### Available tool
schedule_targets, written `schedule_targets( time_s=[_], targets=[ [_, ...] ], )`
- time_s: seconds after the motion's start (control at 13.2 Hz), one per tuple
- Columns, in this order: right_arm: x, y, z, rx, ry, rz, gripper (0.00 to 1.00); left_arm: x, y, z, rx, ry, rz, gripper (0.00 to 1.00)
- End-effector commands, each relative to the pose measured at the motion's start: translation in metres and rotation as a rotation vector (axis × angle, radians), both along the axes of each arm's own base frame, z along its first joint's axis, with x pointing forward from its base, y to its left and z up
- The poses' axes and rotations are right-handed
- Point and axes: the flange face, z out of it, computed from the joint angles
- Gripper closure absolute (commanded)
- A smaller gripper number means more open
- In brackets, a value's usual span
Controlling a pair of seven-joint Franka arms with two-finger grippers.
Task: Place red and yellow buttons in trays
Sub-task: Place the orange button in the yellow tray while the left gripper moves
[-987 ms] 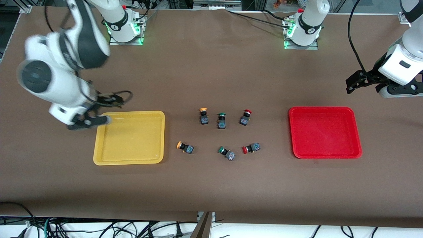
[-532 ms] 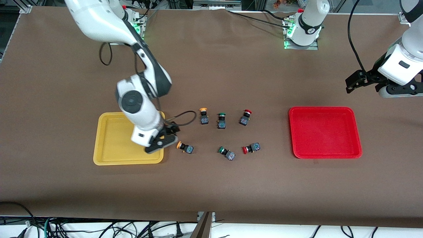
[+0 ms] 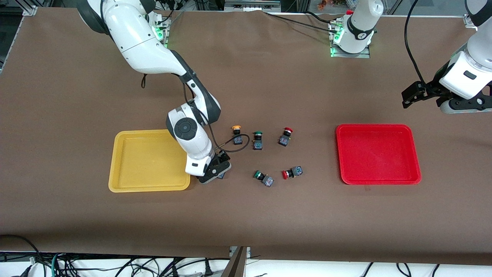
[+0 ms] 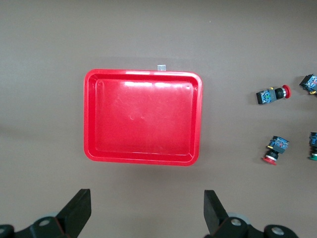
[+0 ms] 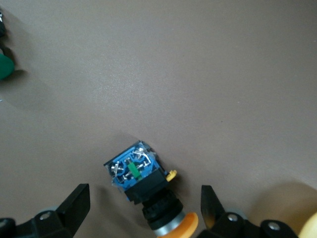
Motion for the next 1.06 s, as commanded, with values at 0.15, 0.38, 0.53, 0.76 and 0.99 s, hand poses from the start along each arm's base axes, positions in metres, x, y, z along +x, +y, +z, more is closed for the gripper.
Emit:
schedule_targets(
  time_s=[0.15, 0.38, 0.53, 0.76, 0.99],
  targets=[
    [0.005, 0.004, -0.003, 0.012, -0.043, 0.023, 0.89, 0.000, -0.018, -0.029, -0.022, 0.116, -0.027, 0.00],
    [0.009, -0.006, 0.029, -0.015, 0.016, -0.005, 1.00, 0.003, -0.058, -0.095, -0.001, 0.319, -0.094, 0.00],
    [0.017, -0.030, 0.071, -0.064, 0.080, -0.026, 1.00, 0.013, -0.086, -0.155, 0.006, 0.416, -0.131, 0.00],
    [0.042, -0.118, 0.103, -0.127, 0.120, 0.016, 1.00, 0.035, -0.134, -0.234, -0.081, 0.388, -0.242, 0.00],
    [0.045, -0.237, 0.059, -0.177, 0.210, 0.010, 0.92, 0.044, -0.197, -0.291, -0.135, 0.278, -0.376, 0.00]
  ],
)
